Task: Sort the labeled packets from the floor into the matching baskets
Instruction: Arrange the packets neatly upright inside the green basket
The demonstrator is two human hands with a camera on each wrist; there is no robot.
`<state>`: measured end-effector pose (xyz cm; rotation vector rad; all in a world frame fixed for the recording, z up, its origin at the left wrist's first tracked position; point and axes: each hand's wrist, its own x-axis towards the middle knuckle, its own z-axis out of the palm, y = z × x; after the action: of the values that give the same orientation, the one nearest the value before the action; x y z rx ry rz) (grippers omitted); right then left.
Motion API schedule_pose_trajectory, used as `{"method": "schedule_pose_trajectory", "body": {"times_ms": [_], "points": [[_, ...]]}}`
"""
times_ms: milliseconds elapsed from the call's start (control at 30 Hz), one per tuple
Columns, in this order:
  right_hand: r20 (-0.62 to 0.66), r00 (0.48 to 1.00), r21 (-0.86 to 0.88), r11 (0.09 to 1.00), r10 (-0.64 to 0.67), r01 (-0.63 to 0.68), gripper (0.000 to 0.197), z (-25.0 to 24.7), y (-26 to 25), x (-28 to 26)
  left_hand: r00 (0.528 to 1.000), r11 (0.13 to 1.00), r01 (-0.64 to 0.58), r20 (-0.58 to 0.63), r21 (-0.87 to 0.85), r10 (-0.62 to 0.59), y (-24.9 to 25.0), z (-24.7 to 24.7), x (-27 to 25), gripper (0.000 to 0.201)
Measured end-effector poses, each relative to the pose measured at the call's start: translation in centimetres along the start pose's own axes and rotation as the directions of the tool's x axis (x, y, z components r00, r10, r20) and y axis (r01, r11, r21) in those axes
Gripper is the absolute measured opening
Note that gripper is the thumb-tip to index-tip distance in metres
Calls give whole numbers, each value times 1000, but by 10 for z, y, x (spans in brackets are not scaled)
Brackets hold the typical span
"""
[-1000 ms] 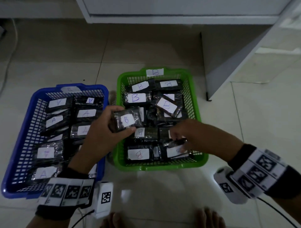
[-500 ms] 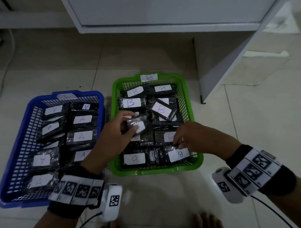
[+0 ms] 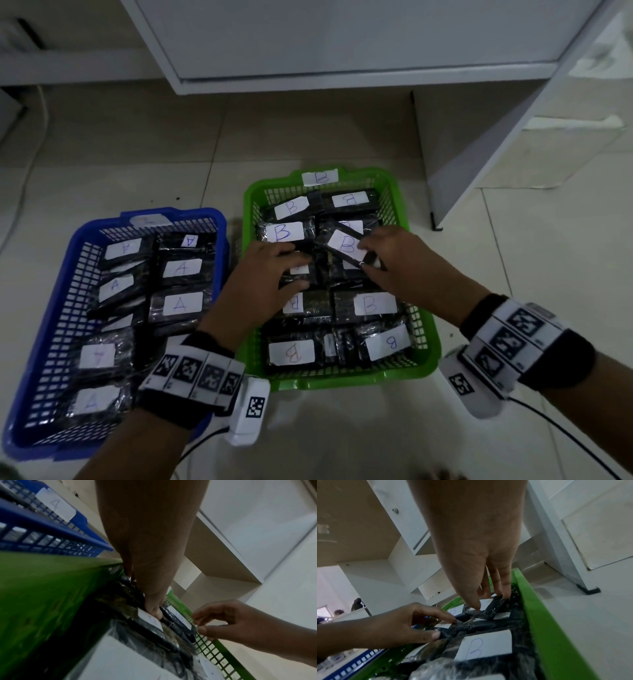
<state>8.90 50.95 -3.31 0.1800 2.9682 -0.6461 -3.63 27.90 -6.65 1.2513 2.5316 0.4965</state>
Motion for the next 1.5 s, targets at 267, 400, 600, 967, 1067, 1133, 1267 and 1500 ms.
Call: {"method": "schedule_pose_trajectory", "body": {"times_ms": [267,400,600,967,1067,1133,1267,1500], "points": [[84,996,-147,989,33,-20,42,6,-3,32,997,992,68,-15,-105,-70,5,-9,-2,54],[163,986,-211,977,21,14,45,-5,4,35,998,996,57,33,-67,-55,3,-8,2,55],[289,956,-188,977,-43,100,48,-7,6,23,999,999,50,7,-8,-50,3,-7,2,58],[165,986,-225,974,16,22,56,0,11,16,967,978,-202,167,42,193,94,5,-25,41],[159,987,-214,977,25,10,58,2,10,16,964,978,-202,183,46,190,104,15,-28,54],[158,987,-188,982,25,5,56,1,11,16,963,979,-200,195,52,186,103,17,-29,53],[147,989,-127,992,27,-8,45,-2,16,14,967,993,-112,228,-40,118,97,18,-28,48],[81,996,-118,992,-43,53,26,6,20,9,954,991,-129,267,-42,135,93,23,-29,53]]}}
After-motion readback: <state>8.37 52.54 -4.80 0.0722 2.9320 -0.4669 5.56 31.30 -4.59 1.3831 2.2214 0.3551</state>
